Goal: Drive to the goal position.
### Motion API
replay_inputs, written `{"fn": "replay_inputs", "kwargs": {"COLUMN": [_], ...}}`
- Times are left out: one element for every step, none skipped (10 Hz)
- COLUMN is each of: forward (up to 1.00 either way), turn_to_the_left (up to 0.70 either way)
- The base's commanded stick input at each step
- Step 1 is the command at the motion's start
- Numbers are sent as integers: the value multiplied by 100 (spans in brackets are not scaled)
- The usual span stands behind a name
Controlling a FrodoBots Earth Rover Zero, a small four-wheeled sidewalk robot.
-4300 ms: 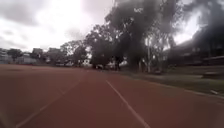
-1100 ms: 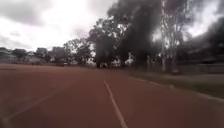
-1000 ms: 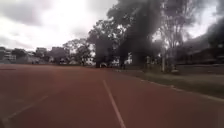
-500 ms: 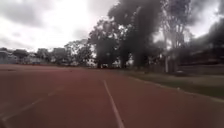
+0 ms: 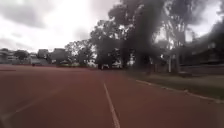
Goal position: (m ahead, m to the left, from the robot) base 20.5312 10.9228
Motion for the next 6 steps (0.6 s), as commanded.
{"fn": "replay_inputs", "kwargs": {"forward": [70, 70, 70, 70, 70, 70], "turn_to_the_left": [0, 0, 0, 0, 0, 0]}}
